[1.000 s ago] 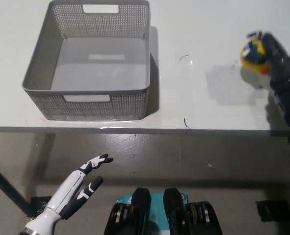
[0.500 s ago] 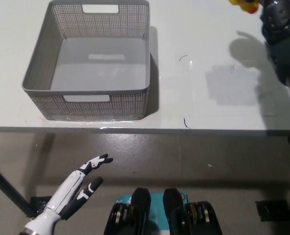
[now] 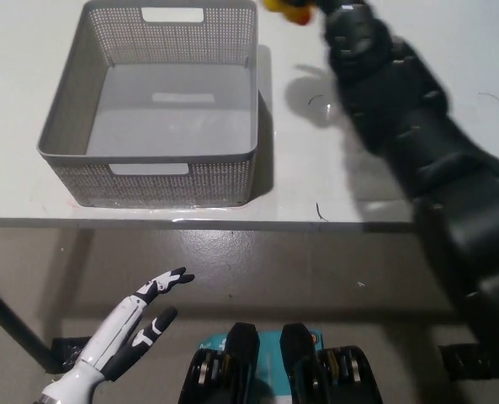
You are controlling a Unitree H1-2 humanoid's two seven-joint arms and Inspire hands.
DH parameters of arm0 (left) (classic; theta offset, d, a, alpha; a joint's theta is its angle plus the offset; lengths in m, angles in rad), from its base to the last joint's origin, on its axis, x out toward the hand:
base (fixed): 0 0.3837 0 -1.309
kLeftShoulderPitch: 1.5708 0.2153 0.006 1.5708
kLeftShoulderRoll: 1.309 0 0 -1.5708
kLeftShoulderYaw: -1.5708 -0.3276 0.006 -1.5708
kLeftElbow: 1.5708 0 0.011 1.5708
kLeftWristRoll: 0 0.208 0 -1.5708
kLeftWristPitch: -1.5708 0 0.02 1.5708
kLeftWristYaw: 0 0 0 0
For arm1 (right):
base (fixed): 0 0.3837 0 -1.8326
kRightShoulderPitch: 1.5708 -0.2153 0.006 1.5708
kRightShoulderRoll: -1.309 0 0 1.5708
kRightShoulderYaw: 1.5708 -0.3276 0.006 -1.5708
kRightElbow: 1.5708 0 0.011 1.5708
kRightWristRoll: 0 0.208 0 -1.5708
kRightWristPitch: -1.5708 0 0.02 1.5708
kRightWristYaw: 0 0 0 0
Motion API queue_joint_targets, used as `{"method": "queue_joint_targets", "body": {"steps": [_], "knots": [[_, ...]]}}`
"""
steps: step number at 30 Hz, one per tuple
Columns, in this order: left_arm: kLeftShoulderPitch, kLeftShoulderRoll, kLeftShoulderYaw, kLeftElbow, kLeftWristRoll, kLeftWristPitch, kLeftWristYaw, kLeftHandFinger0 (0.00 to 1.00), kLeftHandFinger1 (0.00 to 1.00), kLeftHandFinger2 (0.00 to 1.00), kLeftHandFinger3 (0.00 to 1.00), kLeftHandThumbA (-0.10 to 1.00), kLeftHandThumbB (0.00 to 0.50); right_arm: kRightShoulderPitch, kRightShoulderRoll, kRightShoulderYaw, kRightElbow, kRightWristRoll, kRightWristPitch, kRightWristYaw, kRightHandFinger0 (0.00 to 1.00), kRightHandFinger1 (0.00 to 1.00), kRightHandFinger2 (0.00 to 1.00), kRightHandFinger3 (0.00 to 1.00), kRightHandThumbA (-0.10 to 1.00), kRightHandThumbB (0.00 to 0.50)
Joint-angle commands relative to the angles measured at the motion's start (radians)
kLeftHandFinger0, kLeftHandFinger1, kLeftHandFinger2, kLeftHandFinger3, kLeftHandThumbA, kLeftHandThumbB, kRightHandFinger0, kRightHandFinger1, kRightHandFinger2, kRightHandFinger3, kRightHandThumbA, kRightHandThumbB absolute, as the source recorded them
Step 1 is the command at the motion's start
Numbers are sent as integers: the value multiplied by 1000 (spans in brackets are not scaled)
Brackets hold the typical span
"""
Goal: Use the right hand to pick up a yellow duck toy and place it into a container on the left hand side
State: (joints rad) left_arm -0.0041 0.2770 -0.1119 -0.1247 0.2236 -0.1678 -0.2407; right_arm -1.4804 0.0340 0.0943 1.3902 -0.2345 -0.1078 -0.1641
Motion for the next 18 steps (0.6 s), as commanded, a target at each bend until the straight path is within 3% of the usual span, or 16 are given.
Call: {"method": "queue_joint_targets", "body": {"steps": [1,4,8,14,15,16,17,18], "knots": [[-8,17,-2,-24,6,6,-2,1000,1000,1000,1000,1000,170,-100,67,-10,-17,30,-32,-45,0,402,756,713,-100,178],[-7,25,-7,-38,16,17,-9,1000,1000,1000,1000,1000,152,-98,110,-5,-9,29,-42,-50,0,425,798,768,-100,166],[-7,28,-10,-52,16,34,-16,1000,1000,1000,1000,1000,141,-83,162,-3,1,30,-42,-48,0,374,767,692,-100,157],[8,32,-19,-58,21,34,-25,1000,1000,1000,1000,1000,160,-28,195,40,14,-8,-31,-82,31,422,797,756,-100,192],[8,32,-17,-59,15,34,-26,1000,1000,1000,1000,1000,161,-23,198,58,17,-25,-10,-97,310,636,924,1000,96,193],[6,33,-17,-58,15,35,-28,1000,1000,1000,1000,1000,161,-21,194,71,16,-31,-5,-85,481,774,982,1000,293,231],[4,33,-17,-55,11,35,-30,1000,1000,1000,1000,1000,162,-19,187,80,17,-28,2,-37,758,1000,1000,1000,511,287],[4,33,-16,-54,9,36,-31,1000,1000,1000,1000,1000,168,-17,181,92,18,-31,9,-4,1000,1000,1000,1000,673,326]]}}
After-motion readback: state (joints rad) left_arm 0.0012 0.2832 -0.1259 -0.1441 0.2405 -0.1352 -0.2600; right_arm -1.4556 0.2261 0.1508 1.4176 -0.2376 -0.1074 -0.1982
